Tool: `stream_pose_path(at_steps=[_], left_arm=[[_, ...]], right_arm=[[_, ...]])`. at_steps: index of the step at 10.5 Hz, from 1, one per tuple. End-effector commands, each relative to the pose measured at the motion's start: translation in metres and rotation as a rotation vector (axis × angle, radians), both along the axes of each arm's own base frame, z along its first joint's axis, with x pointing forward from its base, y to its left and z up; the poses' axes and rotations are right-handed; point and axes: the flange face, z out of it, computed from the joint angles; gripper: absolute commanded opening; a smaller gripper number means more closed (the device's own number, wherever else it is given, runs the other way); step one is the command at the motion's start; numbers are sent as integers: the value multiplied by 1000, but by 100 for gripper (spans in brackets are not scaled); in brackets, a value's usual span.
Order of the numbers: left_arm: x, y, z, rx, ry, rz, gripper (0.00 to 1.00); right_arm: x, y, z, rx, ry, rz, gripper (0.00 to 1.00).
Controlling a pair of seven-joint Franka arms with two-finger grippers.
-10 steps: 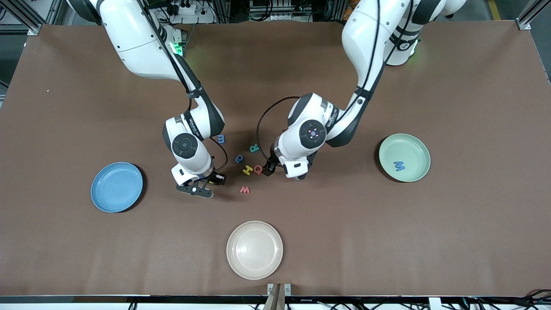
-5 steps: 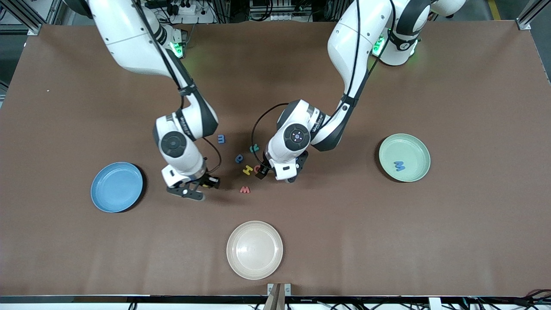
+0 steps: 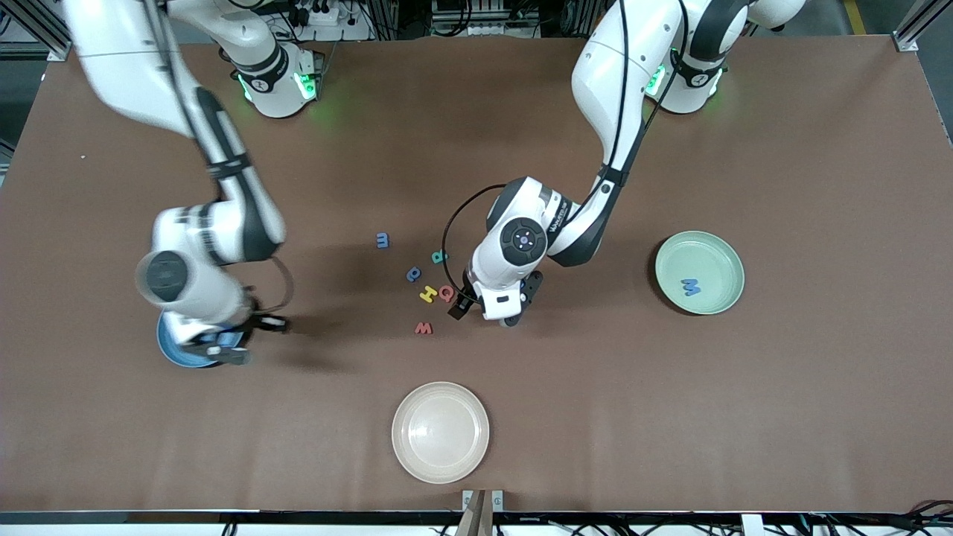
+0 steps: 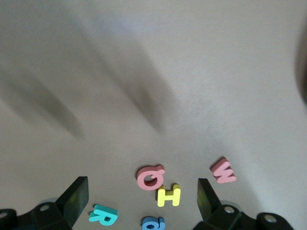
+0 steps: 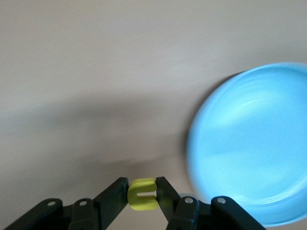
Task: Sort upper and lower case letters into plates
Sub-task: 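Place the yellow u on the blue plate while the left gripper returns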
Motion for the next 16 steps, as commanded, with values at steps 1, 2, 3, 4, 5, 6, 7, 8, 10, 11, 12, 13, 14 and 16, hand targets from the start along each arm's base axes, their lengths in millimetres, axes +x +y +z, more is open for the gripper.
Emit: stream_pose_path(at_steps=[1,2,3,4,5,6,7,8,10,11,12,13,14,16], left_arm=[[5,0,21,0,-55,-58,100],[11,3,24,-8,-91,-71,100],[19,4,31,-30,-158,-49,100],[21,3,35,-37,-192,-46,100],[12,-4,54,15,-238,-121,100],[-1,-17,55,50,-265,-166,100],[-16,-33,53,57,-270,-201,100],[-24,-41,52,54,-275,-230,100],[-37,-64,25,-11,-362,-250,100],[-55,-82,27,-15,-412,-331,100],[-59,-83,22,-4,-411,-348,100],[-59,-81,11,14,-419,-414,100],[-60,-82,9,20,-451,-541,100],[-63,-87,23,41,-548,-839,100]], right_arm=[[2,-86,7,-20,9,48,0],[2,-113,3,-42,16,48,0],[0,-125,0,-63,22,53,0],[-2,-134,-2,-63,27,40,0],[-2,-134,-4,-61,28,33,0],[-2,-133,-6,-58,28,25,9],[-2,-133,-8,-58,26,33,77],[-1,-133,-7,-58,22,35,100],[-2,-140,-7,-58,20,25,100],[-3,-143,-7,-59,20,20,100],[-3,-143,-7,-59,22,19,100],[-3,-143,-7,-59,22,16,100],[-3,-143,-7,-60,20,18,100],[-3,-141,-8,-60,25,20,100]])
